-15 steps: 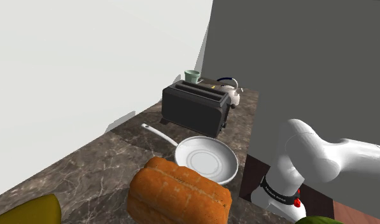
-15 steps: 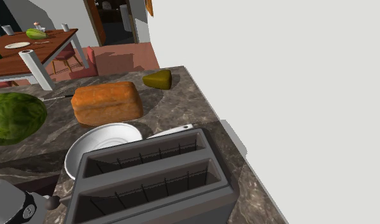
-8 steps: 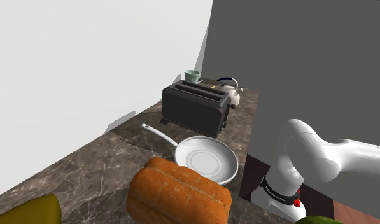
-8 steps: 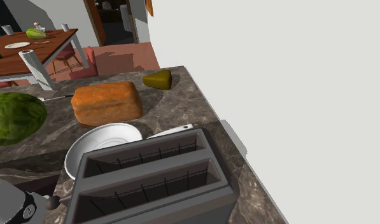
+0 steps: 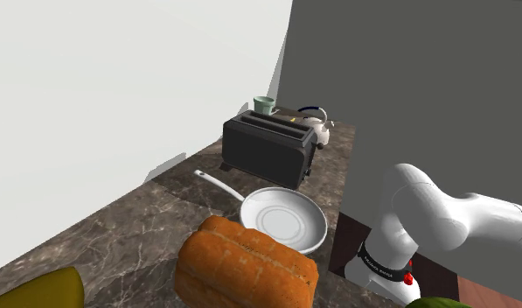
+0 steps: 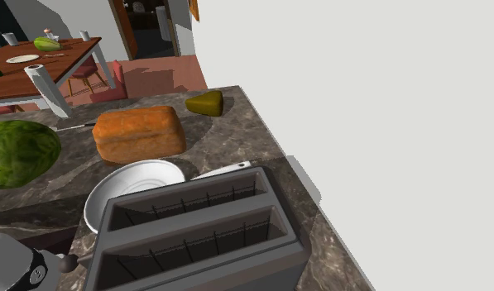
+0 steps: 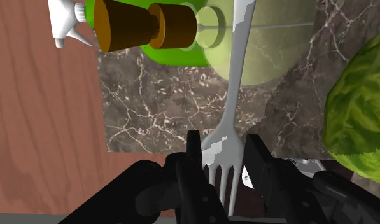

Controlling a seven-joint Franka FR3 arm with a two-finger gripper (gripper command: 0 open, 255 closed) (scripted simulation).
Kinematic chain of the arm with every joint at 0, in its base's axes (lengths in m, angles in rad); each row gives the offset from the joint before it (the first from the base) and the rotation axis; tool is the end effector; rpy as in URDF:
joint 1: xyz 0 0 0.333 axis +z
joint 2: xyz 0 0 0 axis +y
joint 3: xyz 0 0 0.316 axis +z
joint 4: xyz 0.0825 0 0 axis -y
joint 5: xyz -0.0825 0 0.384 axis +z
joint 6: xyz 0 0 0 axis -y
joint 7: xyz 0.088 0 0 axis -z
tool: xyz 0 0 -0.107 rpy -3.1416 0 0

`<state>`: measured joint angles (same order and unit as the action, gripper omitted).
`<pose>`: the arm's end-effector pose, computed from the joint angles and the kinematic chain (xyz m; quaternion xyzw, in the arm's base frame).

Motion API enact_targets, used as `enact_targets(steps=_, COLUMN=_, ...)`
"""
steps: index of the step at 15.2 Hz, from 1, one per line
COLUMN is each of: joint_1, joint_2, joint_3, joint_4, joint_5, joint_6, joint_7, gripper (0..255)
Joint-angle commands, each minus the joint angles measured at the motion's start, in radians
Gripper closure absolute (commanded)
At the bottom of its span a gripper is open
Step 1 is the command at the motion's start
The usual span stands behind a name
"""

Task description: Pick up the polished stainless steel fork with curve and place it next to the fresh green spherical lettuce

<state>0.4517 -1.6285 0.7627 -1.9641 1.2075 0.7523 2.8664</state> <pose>-0.3687 0.2572 0.5454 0.7727 -0.6339 0.0315 0.0134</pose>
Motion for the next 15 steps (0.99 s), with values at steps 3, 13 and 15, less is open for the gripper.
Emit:
enact_targets(steps=3, joint_1=0.019, joint_2=-0.045, joint_3=0.023, joint_4=-0.052, joint_5=0.023, joint_6=0.014, joint_7=-0.002, gripper=255)
enact_targets(steps=13, joint_1=0.072, joint_2=-0.154, joint_3=0.094, joint_4=-0.168, joint_5=0.099, joint_6=0.047, joint_7=0.007, gripper=255)
enact_targets(steps=15, joint_1=0.100, joint_2=-0.155, joint_3=0.124, joint_4=-0.191, joint_5=0.104, joint_6=0.075, joint_7=0.016, gripper=255)
